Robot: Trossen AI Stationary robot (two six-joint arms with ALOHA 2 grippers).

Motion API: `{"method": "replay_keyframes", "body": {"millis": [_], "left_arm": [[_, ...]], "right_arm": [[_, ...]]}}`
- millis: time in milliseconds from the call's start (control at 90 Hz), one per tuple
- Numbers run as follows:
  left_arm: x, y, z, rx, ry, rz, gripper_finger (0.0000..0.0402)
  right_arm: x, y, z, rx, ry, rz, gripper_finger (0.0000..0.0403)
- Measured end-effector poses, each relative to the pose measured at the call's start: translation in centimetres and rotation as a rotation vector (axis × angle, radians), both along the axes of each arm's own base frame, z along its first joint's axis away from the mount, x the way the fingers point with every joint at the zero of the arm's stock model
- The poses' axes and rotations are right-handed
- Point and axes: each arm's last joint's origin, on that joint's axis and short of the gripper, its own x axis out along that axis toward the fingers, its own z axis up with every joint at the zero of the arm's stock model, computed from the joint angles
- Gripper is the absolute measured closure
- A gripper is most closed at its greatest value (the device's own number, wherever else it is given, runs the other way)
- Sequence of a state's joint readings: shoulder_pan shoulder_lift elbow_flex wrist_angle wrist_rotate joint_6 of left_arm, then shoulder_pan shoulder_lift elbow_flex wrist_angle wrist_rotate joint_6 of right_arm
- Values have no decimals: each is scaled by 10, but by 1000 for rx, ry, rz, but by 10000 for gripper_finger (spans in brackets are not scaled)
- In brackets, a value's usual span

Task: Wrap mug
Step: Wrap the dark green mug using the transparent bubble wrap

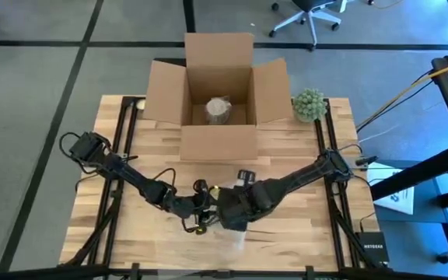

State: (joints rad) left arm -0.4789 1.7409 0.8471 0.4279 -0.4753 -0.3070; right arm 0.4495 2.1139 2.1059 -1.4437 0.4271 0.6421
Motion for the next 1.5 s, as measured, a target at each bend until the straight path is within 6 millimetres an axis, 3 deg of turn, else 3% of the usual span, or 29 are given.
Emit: {"method": "replay_keyframes", "body": {"millis": [144,411,544,722,989,1233,1500], "left_arm": [[0,0,0,-3,0,1,308],[0,0,0,-2,2,1,308],[-4,-1,2,6,20,-15,308],[-11,-1,20,1,1,-43,308],[-15,-8,26,47,-21,-99,308],[0,-3,-4,17,38,-56,308],[4,2,-11,-23,46,-25,308]], "right_arm": [[-4,-6,-24,-69,47,-88,386],[23,15,-55,236,-110,79,386],[27,11,-74,277,-137,75,386],[25,3,-103,295,-100,54,386],[28,2,-104,321,-109,58,386],[29,2,-102,323,-116,66,386],[28,4,-65,311,-71,75,386]]}}
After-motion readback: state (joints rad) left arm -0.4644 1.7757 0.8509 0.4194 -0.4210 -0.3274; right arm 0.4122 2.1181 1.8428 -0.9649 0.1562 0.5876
